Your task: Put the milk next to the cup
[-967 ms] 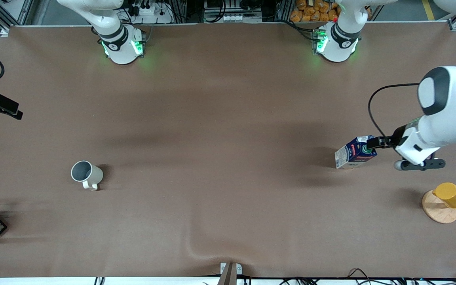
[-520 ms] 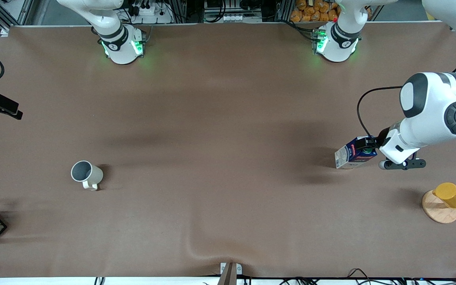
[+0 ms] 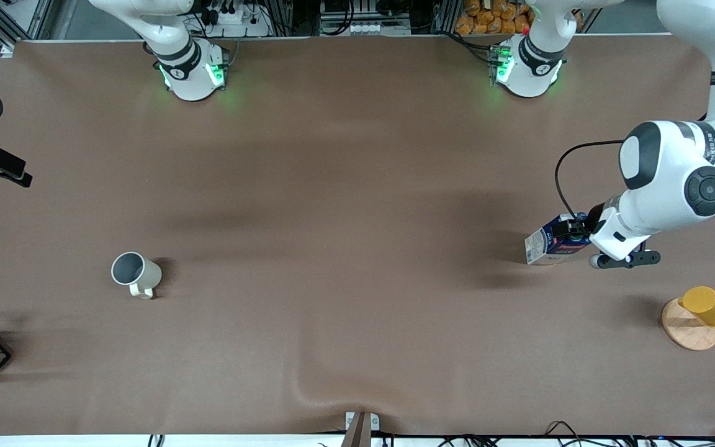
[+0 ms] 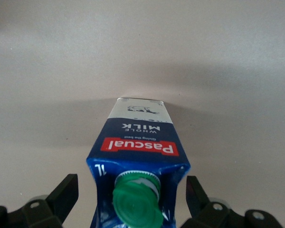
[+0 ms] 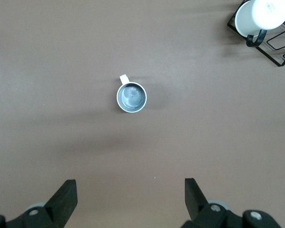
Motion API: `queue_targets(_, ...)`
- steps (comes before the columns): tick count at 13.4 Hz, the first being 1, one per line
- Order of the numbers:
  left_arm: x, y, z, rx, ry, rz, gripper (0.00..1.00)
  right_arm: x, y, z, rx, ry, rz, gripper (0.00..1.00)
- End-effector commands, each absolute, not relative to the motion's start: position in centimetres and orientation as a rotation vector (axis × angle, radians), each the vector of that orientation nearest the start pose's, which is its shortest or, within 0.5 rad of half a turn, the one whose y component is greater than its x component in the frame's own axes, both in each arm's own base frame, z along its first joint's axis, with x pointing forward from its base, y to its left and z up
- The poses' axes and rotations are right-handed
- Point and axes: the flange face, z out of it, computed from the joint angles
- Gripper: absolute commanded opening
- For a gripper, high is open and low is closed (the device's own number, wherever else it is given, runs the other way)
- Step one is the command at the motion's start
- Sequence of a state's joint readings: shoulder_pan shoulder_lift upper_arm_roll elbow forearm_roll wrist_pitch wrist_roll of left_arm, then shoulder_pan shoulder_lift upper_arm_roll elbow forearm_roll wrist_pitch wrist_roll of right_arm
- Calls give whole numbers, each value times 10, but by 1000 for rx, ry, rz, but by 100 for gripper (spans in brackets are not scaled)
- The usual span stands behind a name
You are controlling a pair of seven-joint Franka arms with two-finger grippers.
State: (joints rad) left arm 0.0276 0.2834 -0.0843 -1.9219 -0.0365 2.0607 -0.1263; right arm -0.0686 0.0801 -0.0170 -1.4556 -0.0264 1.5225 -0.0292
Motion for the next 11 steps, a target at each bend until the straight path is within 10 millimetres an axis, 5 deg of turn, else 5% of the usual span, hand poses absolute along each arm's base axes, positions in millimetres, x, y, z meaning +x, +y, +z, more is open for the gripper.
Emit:
queue_targets(1,600,-33,327,-3178,-182,233,100,574,-48,633,-3171,98,27,100)
queue_targets(11,601,-35,337,-3178,-189,221,50,574,-50,633,-3171,100,27,100)
